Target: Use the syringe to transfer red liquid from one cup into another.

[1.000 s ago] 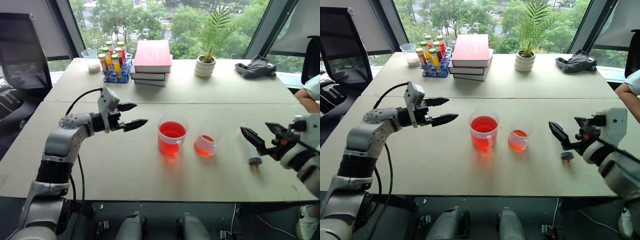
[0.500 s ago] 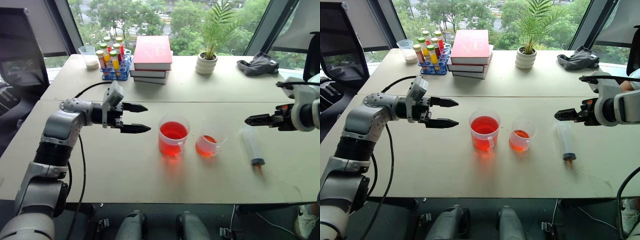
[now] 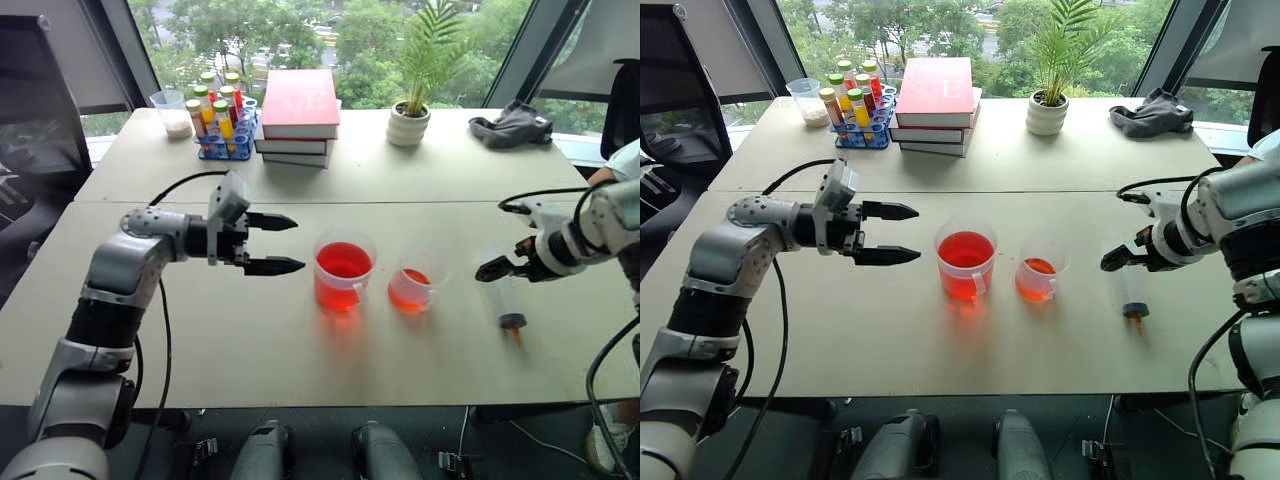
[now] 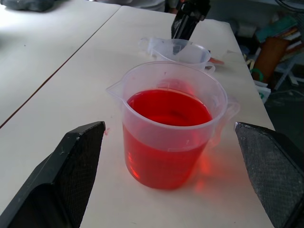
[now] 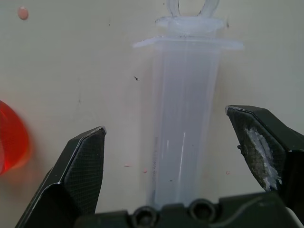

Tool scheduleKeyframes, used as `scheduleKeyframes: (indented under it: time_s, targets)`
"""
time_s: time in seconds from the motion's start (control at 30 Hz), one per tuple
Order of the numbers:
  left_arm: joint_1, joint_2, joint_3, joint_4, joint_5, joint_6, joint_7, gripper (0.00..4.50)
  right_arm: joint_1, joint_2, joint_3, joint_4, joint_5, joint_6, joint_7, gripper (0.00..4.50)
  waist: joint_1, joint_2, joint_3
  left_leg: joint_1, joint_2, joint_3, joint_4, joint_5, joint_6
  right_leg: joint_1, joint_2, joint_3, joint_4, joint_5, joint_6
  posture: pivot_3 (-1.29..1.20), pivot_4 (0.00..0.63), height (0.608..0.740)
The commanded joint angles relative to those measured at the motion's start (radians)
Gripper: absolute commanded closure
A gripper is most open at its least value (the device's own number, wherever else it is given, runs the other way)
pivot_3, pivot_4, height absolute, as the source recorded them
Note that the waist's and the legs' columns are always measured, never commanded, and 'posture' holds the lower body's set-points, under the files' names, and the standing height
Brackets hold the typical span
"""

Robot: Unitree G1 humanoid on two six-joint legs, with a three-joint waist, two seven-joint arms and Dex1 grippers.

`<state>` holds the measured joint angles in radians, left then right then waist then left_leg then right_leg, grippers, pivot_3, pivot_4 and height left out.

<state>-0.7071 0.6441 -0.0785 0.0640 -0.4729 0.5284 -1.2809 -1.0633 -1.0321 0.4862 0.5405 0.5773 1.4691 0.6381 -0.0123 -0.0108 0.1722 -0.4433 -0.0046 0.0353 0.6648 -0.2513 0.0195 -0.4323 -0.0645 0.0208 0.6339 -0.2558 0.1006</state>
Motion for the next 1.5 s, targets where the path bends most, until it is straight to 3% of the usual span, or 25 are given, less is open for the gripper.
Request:
scheduleKeyframes:
  time_s: [0.03, 0.23, 0.33, 0.47, 0.5, 0.7, 0.83, 0.9, 1.0, 1.17, 1.3, 1.5]
  targets:
    - [0.009, 0.011, 0.043, -0.066, -0.031, 0.014, 0.021, 0.0, -0.024, 0.025, 0.021, 0.067, -0.094, -0.061, 0.076, 0.04, 0.001, 0.0, 0.0, 0.0, 0.0, 0.0, 0.0, 0.0, 0.0, 0.0, 0.0, 0.0, 0.0, 0.0, 0.0, 0.0, 0.15, 0.74]
    - [0.028, 0.019, 0.051, -0.104, -0.04, 0.033, 0.043, 0.0, -0.029, 0.076, 0.029, 0.173, -0.216, -0.128, 0.164, 0.04, 0.002, 0.0, 0.0, 0.001, 0.0, 0.0, 0.002, 0.0, 0.0, 0.001, 0.001, 0.0, 0.001, 0.001, 0.001, 0.0, 0.15, 0.74]
    - [0.025, 0.019, 0.05, -0.098, -0.036, 0.029, 0.046, 0.0, -0.021, 0.089, 0.022, 0.186, -0.257, -0.141, 0.197, 0.82, 0.002, 0.0, 0.0, 0.001, 0.0, 0.0, 0.003, 0.0, 0.0, 0.002, 0.001, 0.0, 0.001, 0.001, 0.002, 0.0, 0.15, 0.74]
    - [0.017, 0.016, 0.046, -0.096, -0.035, 0.029, 0.049, 0.0, -0.015, 0.105, 0.005, 0.182, -0.294, -0.14, 0.227, 2.89, 0.0, 0.0, 0.0, 0.002, 0.0, 0.0, 0.002, 0.0, 0.0, 0.002, 0.002, 0.0, 0.001, 0.002, 0.003, 0.0, 0.15, 0.74]
    - [0.016, 0.016, 0.046, -0.096, -0.035, 0.03, 0.05, 0.0, -0.013, 0.107, 0.001, 0.179, -0.302, -0.139, 0.233, 3.11, 0.0, 0.0, 0.0, 0.002, 0.0, 0.0, 0.002, 0.0, 0.0, 0.002, 0.002, 0.0, 0.001, 0.002, 0.003, 0.0, 0.15, 0.74]
    - [-0.01, 0.018, 0.049, -0.074, -0.04, 0.034, 0.039, 0.0, 0.0, 0.074, -0.081, 0.063, -0.32, -0.1, 0.218, 3.12, 0.0, 0.0, 0.0, 0.002, 0.0, 0.0, 0.002, 0.0, 0.0, 0.002, 0.002, 0.0, 0.002, 0.002, 0.003, 0.0, 0.15, 0.74]
    - [-0.039, 0.029, 0.056, -0.05, -0.053, 0.05, 0.019, 0.0, 0.053, 0.032, -0.399, -0.298, -0.267, -0.081, 0.128, 3.12, 0.004, 0.002, 0.001, 0.001, 0.0, 0.001, 0.003, 0.0, 0.0, 0.0, 0.001, 0.0, 0.005, 0.001, 0.003, 0.0, 0.15, 0.74]
    - [-0.051, 0.032, 0.054, -0.042, -0.059, 0.056, 0.009, 0.0, 0.063, 0.107, -0.593, -0.43, -0.241, -0.076, 0.048, 3.12, 0.003, 0.002, 0.001, 0.001, 0.0, 0.001, 0.002, 0.0, 0.0, -0.001, 0.001, 0.001, 0.006, 0.001, 0.003, 0.0, 0.15, 0.74]
    - [-0.07, 0.035, 0.052, -0.032, -0.064, 0.065, -0.006, 0.0, 0.101, 0.254, -0.801, -0.665, -0.16, -0.226, -0.005, 3.12, -0.001, 0.001, 0.0, 0.002, 0.0, 0.001, 0.003, 0.0, 0.0, -0.001, 0.002, 0.001, 0.008, 0.001, 0.003, 0.0, 0.15, 0.74]
    - [-0.108, 0.028, 0.051, -0.008, -0.065, 0.074, -0.024, 0.0, 0.136, 0.526, -0.952, -0.897, 0.028, -0.333, -0.061, 3.12, 0.001, 0.001, 0.0, 0.003, 0.0, 0.0, 0.004, 0.001, -0.001, -0.001, 0.002, 0.001, 0.013, 0.001, 0.003, 0.0, 0.15, 0.74]
    - [-0.14, 0.028, 0.042, 0.007, -0.064, 0.078, -0.044, 0.0, 0.268, 0.674, -0.873, -0.999, 0.065, -0.499, -0.051, 3.12, 0.003, 0.0, 0.0, 0.004, 0.0, -0.001, 0.005, 0.001, -0.002, 0.002, 0.002, 0.0, 0.014, 0.001, 0.003, 0.0, 0.15, 0.74]
    - [-0.194, 0.028, 0.035, 0.023, -0.066, 0.099, -0.063, 0.0, 0.518, 0.75, -0.637, -0.969, -0.061, -0.831, 0.021, 3.12, -0.002, 0.0, 0.0, 0.004, 0.0, -0.001, 0.005, 0.001, -0.002, 0.002, 0.003, 0.0, 0.014, 0.001, 0.003, 0.0, 0.15, 0.74]
